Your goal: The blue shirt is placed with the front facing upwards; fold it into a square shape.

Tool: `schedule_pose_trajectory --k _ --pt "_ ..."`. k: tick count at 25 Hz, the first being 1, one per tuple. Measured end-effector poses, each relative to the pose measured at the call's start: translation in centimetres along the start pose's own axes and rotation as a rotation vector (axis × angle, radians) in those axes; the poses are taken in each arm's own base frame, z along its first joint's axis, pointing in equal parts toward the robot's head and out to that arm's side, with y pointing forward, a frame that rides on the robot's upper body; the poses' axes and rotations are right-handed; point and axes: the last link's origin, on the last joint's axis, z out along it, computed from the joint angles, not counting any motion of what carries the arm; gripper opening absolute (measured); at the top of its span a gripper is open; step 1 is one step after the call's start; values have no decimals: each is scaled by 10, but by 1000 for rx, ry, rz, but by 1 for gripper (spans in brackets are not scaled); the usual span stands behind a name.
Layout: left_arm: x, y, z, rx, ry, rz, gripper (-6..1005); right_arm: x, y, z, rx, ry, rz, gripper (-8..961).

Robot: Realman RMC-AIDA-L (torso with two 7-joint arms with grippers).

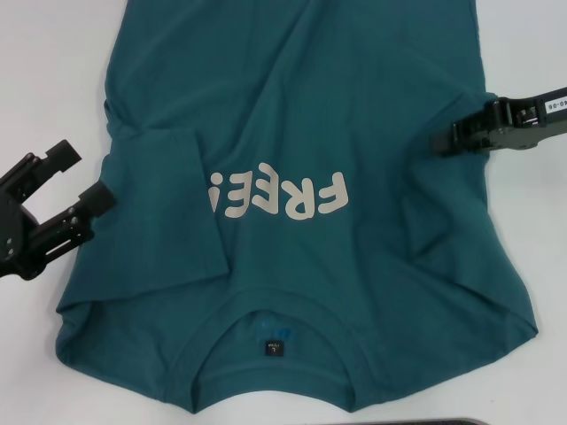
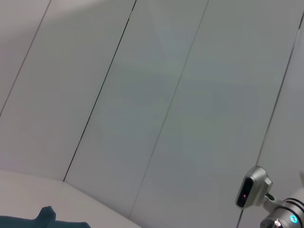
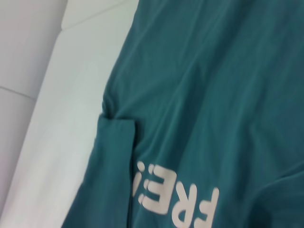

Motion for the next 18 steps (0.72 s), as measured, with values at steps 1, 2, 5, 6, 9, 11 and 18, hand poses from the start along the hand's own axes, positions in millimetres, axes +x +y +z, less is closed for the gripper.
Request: schedule_pose_trajectory --k 1,2,5,6,9,11,18 --pt "0 0 0 0 1 -1 874 -1 0 -2 -3 -9 0 186" --pt "0 0 0 1 2 -3 874 -2 1 -3 -12 -20 1 213" --pt "0 0 -2 8 2 -9 874 -8 10 -11 -100 -73 -18 323" --pt "0 0 -2 9 2 -9 873 -8 11 -12 -99 -71 -26 364" --pt "0 0 -3 11 1 -9 873 -7 9 -14 -80 -61 -66 486" --pt "-1 0 -3 12 1 -12 874 -7 7 -17 -81 -80 -132 583" --pt "4 -3 -9 8 -22 -124 874 4 15 -32 -215 -403 -625 811"
